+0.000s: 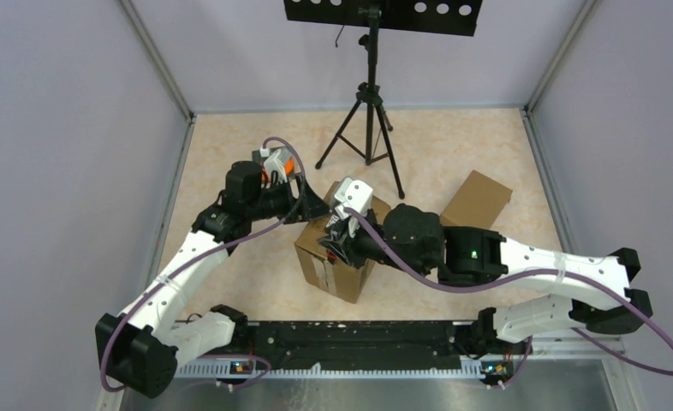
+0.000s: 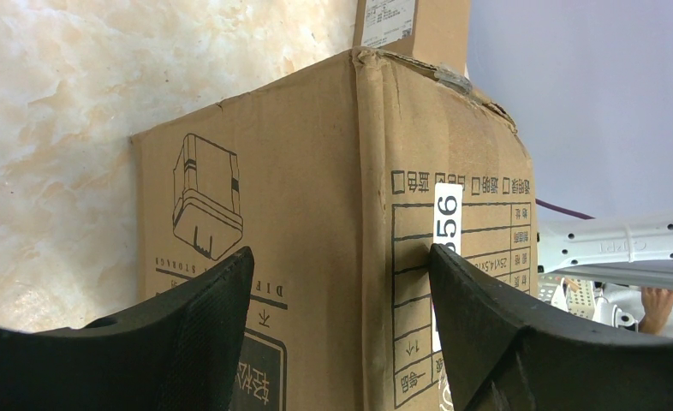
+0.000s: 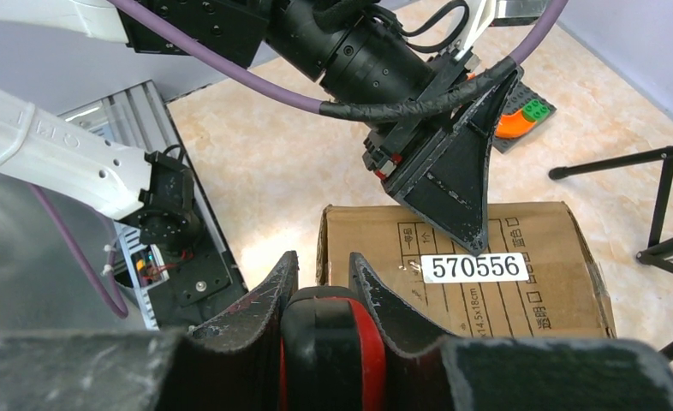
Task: Unpack the express box
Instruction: Cut the express box at the center of the board.
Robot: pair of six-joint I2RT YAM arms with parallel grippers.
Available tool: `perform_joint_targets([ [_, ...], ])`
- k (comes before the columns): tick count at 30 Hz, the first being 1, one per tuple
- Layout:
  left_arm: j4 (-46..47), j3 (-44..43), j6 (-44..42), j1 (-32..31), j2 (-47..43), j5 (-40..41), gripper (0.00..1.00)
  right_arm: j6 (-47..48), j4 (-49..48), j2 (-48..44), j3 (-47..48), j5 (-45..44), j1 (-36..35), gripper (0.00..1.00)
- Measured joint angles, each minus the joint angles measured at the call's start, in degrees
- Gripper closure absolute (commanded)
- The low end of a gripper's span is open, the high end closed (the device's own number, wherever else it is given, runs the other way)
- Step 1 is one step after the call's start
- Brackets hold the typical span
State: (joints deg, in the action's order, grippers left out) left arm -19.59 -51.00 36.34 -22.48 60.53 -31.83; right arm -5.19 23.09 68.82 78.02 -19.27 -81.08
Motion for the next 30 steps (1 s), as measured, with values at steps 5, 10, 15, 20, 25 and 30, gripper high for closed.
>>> perform_joint_targets([
  [5,0.02,0.0,0.0,0.0,0.0,0.0,0.23,0.15,-0.72,-0.39,-0.42,-0.22,0.0,1.0],
  [10,0.02,0.0,0.0,0.0,0.0,-0.02,0.23,0.68,-1.29,-1.16,-0.39,-0.61,0.02,1.0],
  [15,0.02,0.0,0.0,0.0,0.0,-0.02,0.23,0.7,-1.62,-1.36,-0.42,-0.63,0.28,1.0],
  [20,0.02,0.0,0.0,0.0,0.0,-0.02,0.23,0.63,-2.29,-1.36,-0.81,-0.52,0.57,1.0],
  [25,0.02,0.0,0.0,0.0,0.0,-0.02,0.23,0.44,-2.43,-1.36,-1.62,-0.17,1.05,1.0],
  [30,0.02,0.0,0.0,0.0,0.0,-0.02,0.23,-0.11,-3.26,-1.44,-2.36,0.31,1.33,1.0],
])
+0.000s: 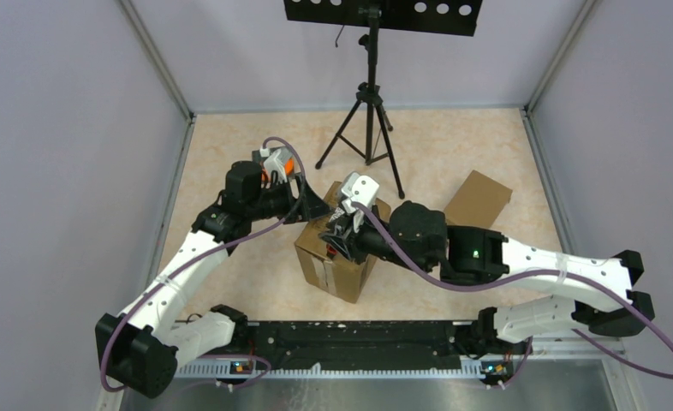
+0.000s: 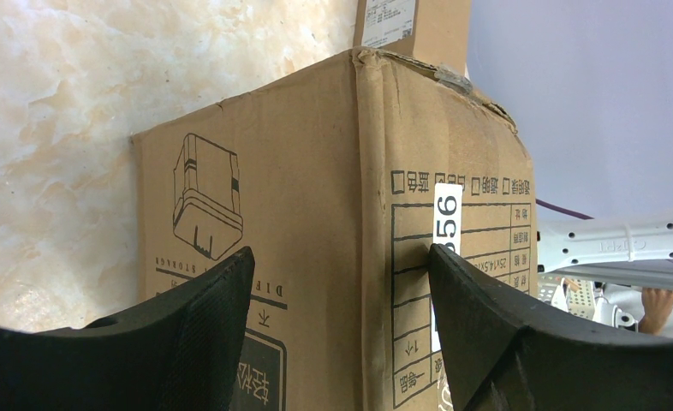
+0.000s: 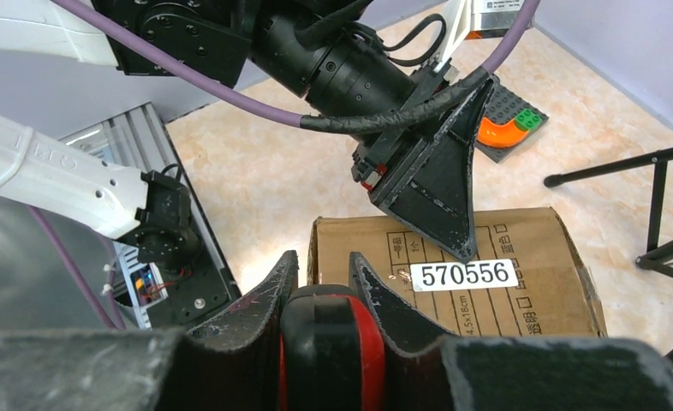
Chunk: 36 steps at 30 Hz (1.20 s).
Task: Unpack the express box
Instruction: Cut the express box at the center of the board.
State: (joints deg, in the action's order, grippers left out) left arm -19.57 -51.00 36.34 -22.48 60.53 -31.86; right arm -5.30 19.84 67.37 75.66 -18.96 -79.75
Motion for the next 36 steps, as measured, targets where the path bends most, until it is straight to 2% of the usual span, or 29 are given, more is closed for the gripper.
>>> perform_joint_targets([
  [21,0.0,0.0,0.04,0.04,-0.02,-0.02,0.24,-1.25,-0.35,-0.31,-0.42,1.84,0.81,1.0],
  [36,-0.02,0.28,0.83,0.11,-0.04,-0.07,0.24,-2.51,-4.94,-2.08,-5.29,0.96,0.87,1.0],
])
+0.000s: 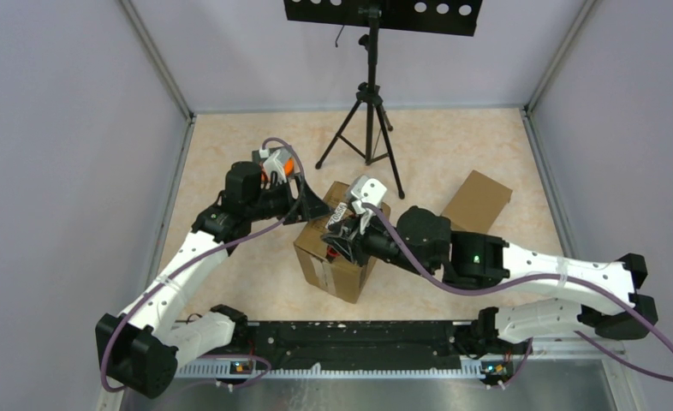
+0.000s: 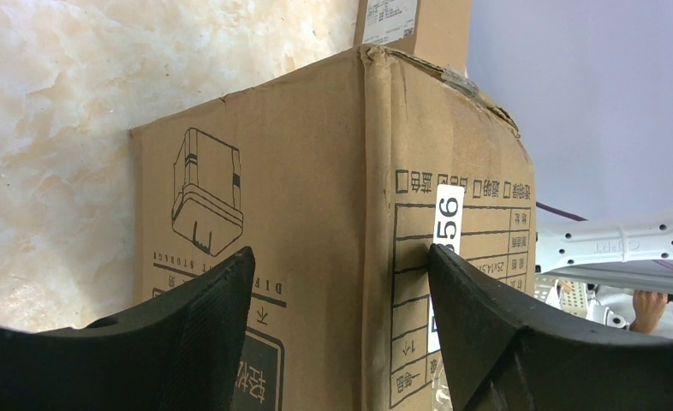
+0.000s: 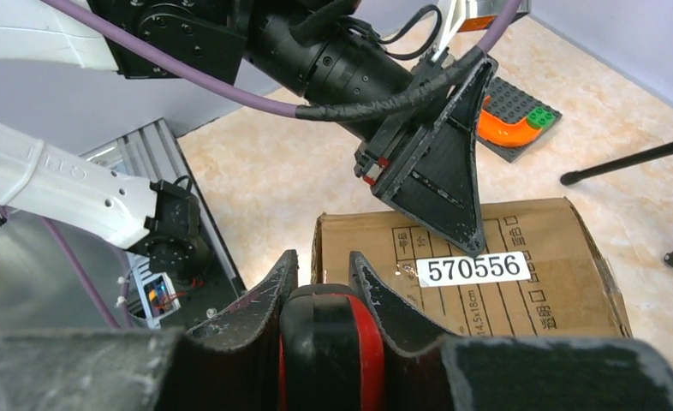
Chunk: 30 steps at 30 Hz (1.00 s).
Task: Unpack the express box
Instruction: Cut the express box at the center of the board.
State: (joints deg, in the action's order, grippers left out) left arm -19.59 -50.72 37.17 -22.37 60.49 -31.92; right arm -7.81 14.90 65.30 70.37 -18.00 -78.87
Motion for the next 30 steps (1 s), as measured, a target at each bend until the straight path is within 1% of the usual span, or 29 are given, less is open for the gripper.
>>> perform_joint_targets([
  [2,0.02,0.09,0.24,0.0,0.0,-0.02,0.24,-0.42,-1.22,-0.96,-1.57,-0.17,0.02,1.0],
  [8,0.48,0.26,0.48,-0.02,0.0,0.04,0.24,-3.15,-0.72,-1.36,-6.25,0.07,0.02,1.0],
  [13,0.61,0.28,0.55,0.0,0.0,0.04,0.24,-4.28,-1.79,-1.9,-7.06,-0.37,0.04,1.0],
  [18,0.66,0.28,0.68,0.0,0.0,0.11,0.23,-3.43,-2.05,-1.92,-7.02,0.13,0.04,1.0],
  [27,0.63,0.28,0.68,0.0,0.02,0.13,0.23,2.82,-2.95,-1.57,-6.58,8.59,0.44,1.0],
  [30,0.66,0.28,0.68,-0.02,0.04,0.33,0.25,4.39,-2.54,-1.07,-5.88,10.4,0.66,1.0],
])
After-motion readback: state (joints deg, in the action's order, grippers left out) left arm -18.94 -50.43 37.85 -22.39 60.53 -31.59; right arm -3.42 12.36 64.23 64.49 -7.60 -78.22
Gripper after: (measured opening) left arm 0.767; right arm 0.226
